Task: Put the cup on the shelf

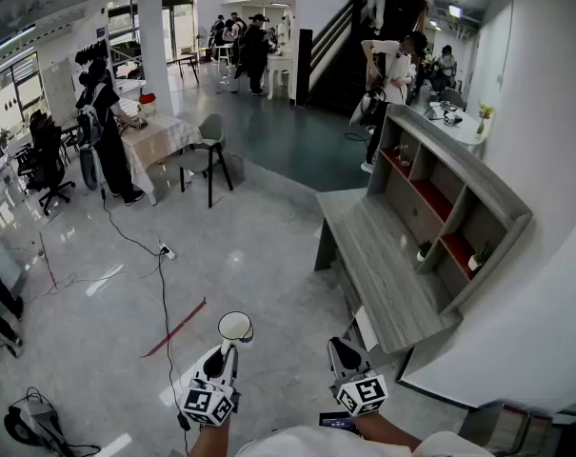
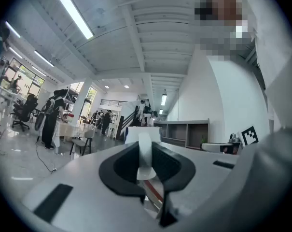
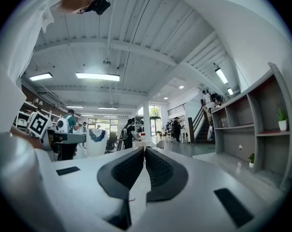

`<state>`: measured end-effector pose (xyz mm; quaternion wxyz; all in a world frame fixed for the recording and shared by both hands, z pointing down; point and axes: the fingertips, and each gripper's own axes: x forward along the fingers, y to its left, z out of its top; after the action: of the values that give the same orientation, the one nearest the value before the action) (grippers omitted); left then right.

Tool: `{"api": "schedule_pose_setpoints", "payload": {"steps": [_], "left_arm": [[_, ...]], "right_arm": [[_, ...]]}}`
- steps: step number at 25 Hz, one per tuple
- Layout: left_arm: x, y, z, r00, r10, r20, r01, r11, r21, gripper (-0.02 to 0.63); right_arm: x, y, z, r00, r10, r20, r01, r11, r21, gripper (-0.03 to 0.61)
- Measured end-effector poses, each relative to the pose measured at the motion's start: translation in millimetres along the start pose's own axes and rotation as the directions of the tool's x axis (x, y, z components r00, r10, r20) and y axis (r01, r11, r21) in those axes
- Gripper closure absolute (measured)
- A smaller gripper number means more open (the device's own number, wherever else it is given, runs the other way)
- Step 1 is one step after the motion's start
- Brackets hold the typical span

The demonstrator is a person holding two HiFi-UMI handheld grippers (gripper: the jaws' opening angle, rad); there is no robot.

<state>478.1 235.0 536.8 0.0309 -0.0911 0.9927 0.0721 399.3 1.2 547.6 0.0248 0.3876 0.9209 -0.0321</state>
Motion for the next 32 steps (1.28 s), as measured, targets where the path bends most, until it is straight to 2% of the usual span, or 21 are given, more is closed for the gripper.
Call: {"api": "schedule_pose_setpoints", "payload": {"steps": [6, 12, 18, 32], "left_arm": [[-7, -26, 9, 1.000, -0.004, 0.005, 0.004, 1.000, 0.012, 0.554], [-8, -45, 9, 1.000, -0.020, 0.008, 0.020, 1.000, -0.002, 0.554], [-8, -57, 12, 1.000, -0.028, 0.015, 0.028, 1.000, -0.009, 0.554], [-2, -84, 17, 0.999, -0.041, 0.032, 0.042, 0.999, -0.008, 0.554]], "right_arm": [[-26, -18, 24, 0.999, -0.026, 0.039, 0.027, 0.999, -0.039, 0.540], [-50, -28, 13, 0.999, -0.039, 0.005, 0.039, 0.999, -0.022, 0.538], [-65, -41, 24, 0.997, -0.070, 0.031, 0.070, 0.998, -0.002, 0.538], [-84, -61, 24, 0.996, -0.078, 0.034, 0.077, 0.997, 0.017, 0.538]]}}
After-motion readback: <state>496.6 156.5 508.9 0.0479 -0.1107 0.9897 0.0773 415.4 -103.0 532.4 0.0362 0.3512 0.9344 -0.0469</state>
